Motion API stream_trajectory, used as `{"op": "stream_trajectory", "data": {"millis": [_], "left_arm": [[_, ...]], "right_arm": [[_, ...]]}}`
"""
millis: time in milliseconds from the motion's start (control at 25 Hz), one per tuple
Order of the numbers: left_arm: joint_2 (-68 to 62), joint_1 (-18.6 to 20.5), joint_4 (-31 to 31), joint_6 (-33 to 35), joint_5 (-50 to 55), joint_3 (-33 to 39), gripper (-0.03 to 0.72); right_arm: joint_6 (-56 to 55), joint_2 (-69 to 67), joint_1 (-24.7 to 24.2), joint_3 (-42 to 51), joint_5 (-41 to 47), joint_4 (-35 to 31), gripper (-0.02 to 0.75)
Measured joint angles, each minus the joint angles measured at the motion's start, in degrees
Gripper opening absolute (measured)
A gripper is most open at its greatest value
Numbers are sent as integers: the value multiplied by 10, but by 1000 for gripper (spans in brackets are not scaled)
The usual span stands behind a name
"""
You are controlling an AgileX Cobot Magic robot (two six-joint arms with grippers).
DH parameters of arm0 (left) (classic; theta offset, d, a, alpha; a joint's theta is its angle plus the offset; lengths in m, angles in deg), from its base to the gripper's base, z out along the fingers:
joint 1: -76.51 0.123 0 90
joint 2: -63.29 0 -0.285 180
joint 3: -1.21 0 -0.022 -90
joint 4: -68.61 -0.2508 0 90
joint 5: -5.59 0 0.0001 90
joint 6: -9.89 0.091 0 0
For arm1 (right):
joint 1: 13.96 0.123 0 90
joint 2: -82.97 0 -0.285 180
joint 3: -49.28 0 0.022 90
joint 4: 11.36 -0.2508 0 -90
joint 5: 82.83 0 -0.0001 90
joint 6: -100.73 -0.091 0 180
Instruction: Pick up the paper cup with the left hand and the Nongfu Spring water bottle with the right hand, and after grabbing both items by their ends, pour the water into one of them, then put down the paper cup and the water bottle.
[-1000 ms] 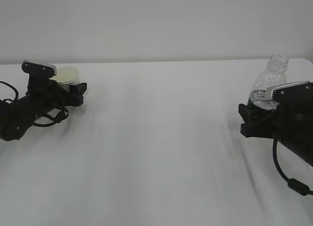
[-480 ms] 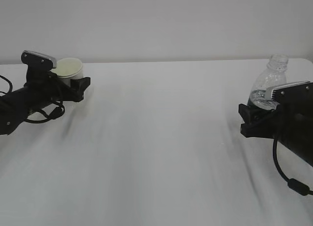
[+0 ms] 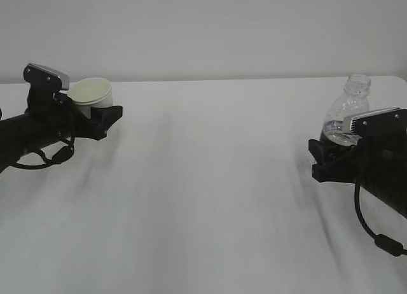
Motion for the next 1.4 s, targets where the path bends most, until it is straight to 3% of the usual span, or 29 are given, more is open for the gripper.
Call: {"op": "stream_trajectory", "data": {"millis": [480,840,1000,1400], "left_arm": [[34,0,-187,-109,-47,17,547],[34,0,-317,-141,-86,17,534],[34,-14,-336,-145,-90,17,534],[34,-103,-341,-146,-93,17,531]], "right_arm": [[0,0,0,0,8,25,492],[-3,0,0,0,15,75,492],[-16,0,0,0,22,104,492],[-54,0,0,-6,38,169,492]]}}
